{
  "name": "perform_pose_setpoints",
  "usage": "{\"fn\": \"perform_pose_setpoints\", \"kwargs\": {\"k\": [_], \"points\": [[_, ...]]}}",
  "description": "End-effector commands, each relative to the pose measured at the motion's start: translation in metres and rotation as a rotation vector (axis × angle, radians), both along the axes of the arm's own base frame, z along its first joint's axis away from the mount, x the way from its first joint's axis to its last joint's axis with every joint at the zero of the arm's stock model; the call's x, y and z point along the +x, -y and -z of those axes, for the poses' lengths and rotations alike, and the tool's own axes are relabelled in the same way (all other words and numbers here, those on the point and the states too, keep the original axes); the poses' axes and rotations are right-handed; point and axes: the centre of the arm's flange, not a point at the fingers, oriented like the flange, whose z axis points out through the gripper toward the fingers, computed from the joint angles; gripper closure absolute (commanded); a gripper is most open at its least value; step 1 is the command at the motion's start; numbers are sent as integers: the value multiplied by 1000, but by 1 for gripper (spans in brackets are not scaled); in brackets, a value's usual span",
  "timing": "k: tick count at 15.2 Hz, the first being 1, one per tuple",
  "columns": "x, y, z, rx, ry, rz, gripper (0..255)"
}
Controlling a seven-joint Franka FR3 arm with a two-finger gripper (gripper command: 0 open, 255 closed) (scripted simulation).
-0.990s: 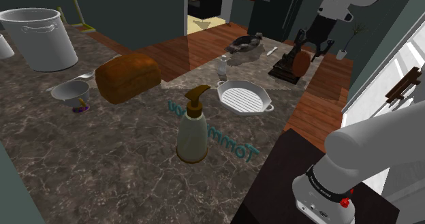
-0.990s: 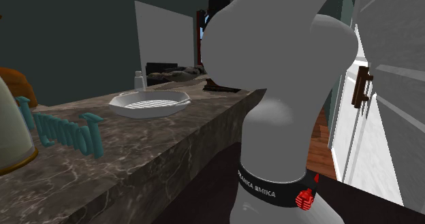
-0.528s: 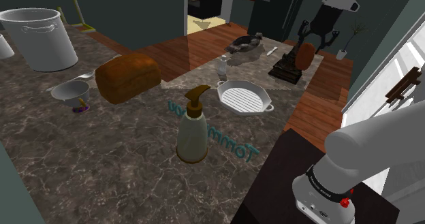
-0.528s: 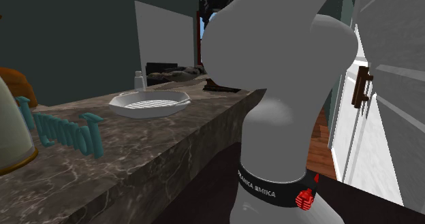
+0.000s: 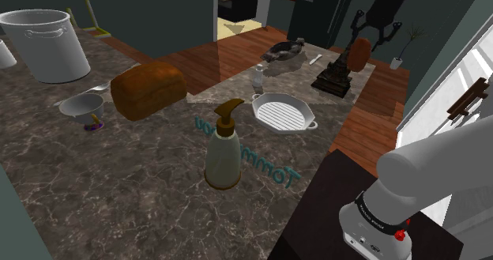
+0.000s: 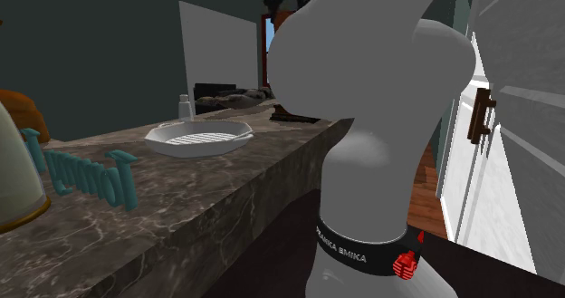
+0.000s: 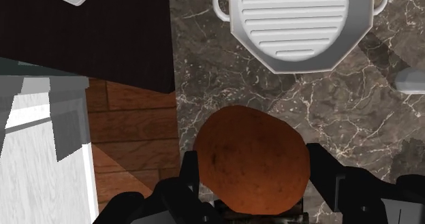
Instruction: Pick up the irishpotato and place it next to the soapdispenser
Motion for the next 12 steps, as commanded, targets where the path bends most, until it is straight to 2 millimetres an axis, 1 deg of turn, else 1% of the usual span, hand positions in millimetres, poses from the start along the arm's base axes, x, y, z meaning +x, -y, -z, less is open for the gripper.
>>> {"fn": "perform_pose_setpoints", "kwargs": {"k": [1,10,11,12], "points": [[0,0,-11,0,0,0,255],[0,0,-58,0,0,0,255],[0,0,-59,0,0,0,255],[1,-13,-59,0,0,0,255]]}}
